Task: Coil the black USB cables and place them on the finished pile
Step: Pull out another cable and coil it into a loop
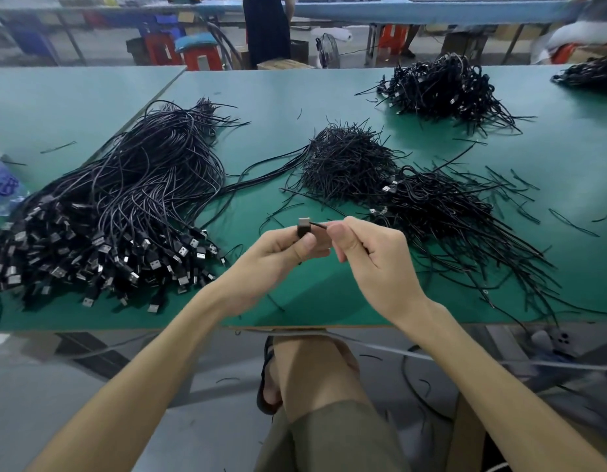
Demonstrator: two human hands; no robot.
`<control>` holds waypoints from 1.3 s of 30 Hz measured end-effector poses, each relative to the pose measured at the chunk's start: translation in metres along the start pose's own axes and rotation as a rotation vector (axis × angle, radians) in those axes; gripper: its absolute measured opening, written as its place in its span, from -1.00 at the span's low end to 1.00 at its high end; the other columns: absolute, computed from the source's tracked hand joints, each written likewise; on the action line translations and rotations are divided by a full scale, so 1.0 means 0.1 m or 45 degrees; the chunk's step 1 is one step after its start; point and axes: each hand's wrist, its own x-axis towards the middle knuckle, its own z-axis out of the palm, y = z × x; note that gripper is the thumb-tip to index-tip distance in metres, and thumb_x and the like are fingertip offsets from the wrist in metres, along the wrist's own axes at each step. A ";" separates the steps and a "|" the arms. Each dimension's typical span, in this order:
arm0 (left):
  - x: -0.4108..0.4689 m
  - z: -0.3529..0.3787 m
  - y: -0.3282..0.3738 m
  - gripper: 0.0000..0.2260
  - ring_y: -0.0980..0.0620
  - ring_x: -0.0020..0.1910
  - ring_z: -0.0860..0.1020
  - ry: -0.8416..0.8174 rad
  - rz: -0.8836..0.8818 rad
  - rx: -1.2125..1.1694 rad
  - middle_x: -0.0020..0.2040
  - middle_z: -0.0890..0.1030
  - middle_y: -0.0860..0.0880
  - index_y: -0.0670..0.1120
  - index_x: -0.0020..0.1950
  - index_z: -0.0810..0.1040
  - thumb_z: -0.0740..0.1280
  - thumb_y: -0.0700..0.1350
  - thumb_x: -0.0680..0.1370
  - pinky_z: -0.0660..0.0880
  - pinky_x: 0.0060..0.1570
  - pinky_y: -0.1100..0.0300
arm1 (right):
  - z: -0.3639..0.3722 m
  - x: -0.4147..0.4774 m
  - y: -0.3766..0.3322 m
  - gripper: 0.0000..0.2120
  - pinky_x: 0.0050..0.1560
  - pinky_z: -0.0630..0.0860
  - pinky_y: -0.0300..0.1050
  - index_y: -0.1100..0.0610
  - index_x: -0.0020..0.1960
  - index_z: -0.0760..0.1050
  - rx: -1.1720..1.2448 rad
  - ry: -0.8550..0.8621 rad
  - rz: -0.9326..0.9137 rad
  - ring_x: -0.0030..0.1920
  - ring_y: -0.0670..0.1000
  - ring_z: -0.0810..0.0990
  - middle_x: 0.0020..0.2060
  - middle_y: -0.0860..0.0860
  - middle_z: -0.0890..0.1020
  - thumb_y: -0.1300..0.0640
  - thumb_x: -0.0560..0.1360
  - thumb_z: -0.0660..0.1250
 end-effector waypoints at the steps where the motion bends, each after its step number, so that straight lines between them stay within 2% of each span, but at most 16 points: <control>1: 0.01 0.02 0.00 -0.60 -0.23 0.46 0.43 -0.039 0.037 -0.117 0.47 0.47 -0.21 -0.29 0.48 0.40 0.06 -0.13 0.73 0.34 0.45 -0.05 | 0.01 -0.01 -0.02 -0.58 -0.28 0.28 -0.27 0.22 -0.30 0.43 -0.006 -0.015 -0.018 -0.39 -0.14 0.41 -0.40 -0.09 0.46 0.09 0.70 0.18; 4: 0.05 0.10 0.05 -0.56 -0.15 0.54 0.33 -0.062 0.117 -0.498 0.55 0.38 -0.16 -0.25 0.54 0.34 -0.03 -0.09 0.73 0.34 0.44 0.05 | 0.10 -0.03 -0.08 -0.52 -0.25 0.40 -0.05 0.25 -0.26 0.47 -0.270 -0.004 -0.198 -0.34 0.06 0.47 -0.37 0.01 0.52 0.03 0.71 0.08; 6: 0.06 0.11 0.09 -0.57 -0.11 0.50 0.41 -0.005 0.139 -0.800 0.48 0.48 -0.13 -0.19 0.47 0.45 -0.03 -0.06 0.74 0.38 0.43 0.09 | 0.22 -0.06 -0.05 -0.47 -0.23 0.46 0.06 0.27 -0.22 0.51 -0.438 -0.024 -0.293 -0.33 0.16 0.49 -0.34 0.09 0.56 -0.03 0.71 0.01; 8: 0.05 0.05 0.17 -0.62 0.01 0.17 0.65 0.135 0.108 -1.094 0.16 0.69 -0.02 -0.13 0.24 0.61 0.01 -0.08 0.74 0.50 0.29 0.13 | 0.27 -0.09 0.05 -0.48 -0.19 0.48 0.10 0.27 -0.21 0.50 -0.469 -0.087 -0.266 -0.33 0.17 0.50 -0.34 0.09 0.56 -0.04 0.71 0.03; 10: 0.02 -0.03 0.25 -0.67 0.16 -0.35 0.52 0.173 0.040 -1.158 -0.31 0.57 0.11 -0.07 0.02 0.56 0.01 -0.13 0.75 0.52 -0.06 0.23 | 0.26 -0.10 0.22 -0.60 -0.16 0.46 0.11 0.25 -0.22 0.48 -0.540 -0.165 -0.230 -0.33 0.15 0.50 -0.36 0.09 0.56 0.03 0.69 0.17; 13: -0.06 -0.11 0.30 -0.71 0.15 -0.50 0.24 0.094 -0.108 -0.563 -0.48 0.32 0.13 -0.07 -0.13 0.52 0.10 -0.12 0.71 0.16 -0.37 0.24 | 0.16 -0.02 0.47 -0.68 -0.19 0.40 0.02 0.23 -0.24 0.47 -0.739 -0.273 -0.309 -0.35 0.12 0.49 -0.39 0.08 0.54 0.10 0.64 0.29; 16: -0.06 -0.02 0.18 -0.74 0.11 -0.48 0.38 -0.112 -0.252 0.629 -0.49 0.47 0.08 -0.02 -0.19 0.56 0.20 -0.08 0.67 0.34 -0.39 0.21 | 0.04 0.14 0.57 -0.59 -0.21 0.47 0.03 0.21 -0.25 0.52 -0.916 -0.319 -0.432 -0.34 0.14 0.54 -0.39 0.09 0.55 0.01 0.64 0.13; 19: -0.02 0.09 -0.02 -0.78 0.27 -0.33 0.50 0.095 -0.242 0.989 -0.35 0.60 0.22 -0.02 -0.12 0.56 0.24 -0.16 0.69 0.44 -0.17 0.16 | 0.08 0.22 0.52 -0.60 -0.19 0.46 0.03 0.20 -0.28 0.50 -0.848 -0.131 -0.405 -0.34 0.15 0.50 -0.39 0.08 0.53 0.02 0.64 0.20; 23: -0.01 0.14 -0.18 -0.84 0.26 -0.17 0.48 0.386 -0.024 0.598 -0.13 0.58 0.17 0.00 0.04 0.60 0.25 -0.18 0.69 0.46 -0.06 0.26 | 0.18 0.21 0.34 -0.66 -0.15 0.45 0.08 0.25 -0.17 0.56 -0.575 -0.094 -0.222 -0.29 0.14 0.52 -0.29 0.09 0.61 0.09 0.67 0.21; 26: 0.07 0.28 -0.18 -0.74 0.13 0.32 0.56 0.476 -0.099 -0.113 0.31 0.63 0.02 -0.09 0.36 0.54 0.18 -0.15 0.72 0.45 0.37 0.21 | 0.16 0.11 0.28 -0.67 -0.16 0.43 0.09 0.26 -0.22 0.50 -0.406 -0.039 -0.090 -0.32 0.10 0.47 -0.32 0.08 0.59 0.15 0.67 0.22; 28: 0.14 0.26 -0.13 -0.65 0.02 0.37 0.55 0.526 -0.147 -0.619 0.39 0.57 -0.10 -0.23 0.46 0.42 0.08 -0.11 0.74 0.45 0.40 0.13 | 0.25 0.05 0.20 -0.60 -0.18 0.40 0.08 0.26 -0.26 0.46 -0.412 -0.045 -0.128 -0.35 0.15 0.45 -0.37 0.09 0.55 0.10 0.69 0.19; 30: 0.16 0.20 -0.05 -0.62 0.02 0.26 0.62 0.514 -0.169 -0.974 0.31 0.62 -0.10 -0.23 0.42 0.44 0.02 -0.07 0.74 0.55 0.25 0.17 | 0.35 0.02 0.16 -0.58 -0.21 0.40 0.08 0.26 -0.28 0.45 -0.441 -0.078 -0.195 -0.38 0.18 0.44 -0.38 0.11 0.53 0.06 0.68 0.15; 32: 0.14 0.11 0.04 -0.73 0.06 -0.08 0.67 0.471 -0.190 -1.223 -0.09 0.64 0.03 -0.14 0.21 0.54 0.09 -0.08 0.71 0.59 -0.02 0.21 | 0.39 0.01 0.21 -0.60 -0.24 0.41 0.06 0.25 -0.28 0.44 -0.445 -0.081 -0.225 -0.40 0.19 0.43 -0.40 0.10 0.51 0.07 0.67 0.15; 35: 0.07 -0.11 0.20 -0.74 0.15 -0.47 0.28 0.426 -0.130 -1.399 -0.39 0.33 0.12 -0.07 -0.09 0.50 0.09 -0.17 0.71 0.31 -0.32 0.30 | 0.33 0.01 0.35 -0.58 -0.25 0.41 0.04 0.23 -0.30 0.42 -0.537 -0.137 -0.291 -0.41 0.15 0.41 -0.44 0.08 0.45 0.05 0.67 0.17; 37: 0.01 -0.27 0.29 -0.71 0.15 -0.48 0.20 0.385 -0.104 -0.930 -0.41 0.33 0.11 -0.01 -0.23 0.51 0.14 -0.22 0.62 0.20 -0.40 0.30 | 0.22 0.07 0.47 -0.57 -0.23 0.44 0.02 0.23 -0.31 0.43 -0.643 -0.177 -0.318 -0.42 0.14 0.43 -0.45 0.09 0.47 0.01 0.65 0.17; 39: -0.04 -0.27 0.24 -0.71 0.16 -0.47 0.32 0.263 -0.141 0.051 -0.40 0.46 0.08 0.05 -0.35 0.55 0.19 -0.21 0.50 0.30 -0.44 0.29 | 0.09 0.16 0.56 -0.56 -0.20 0.49 0.04 0.24 -0.31 0.45 -0.737 -0.160 -0.324 -0.42 0.16 0.49 -0.44 0.12 0.52 -0.01 0.63 0.19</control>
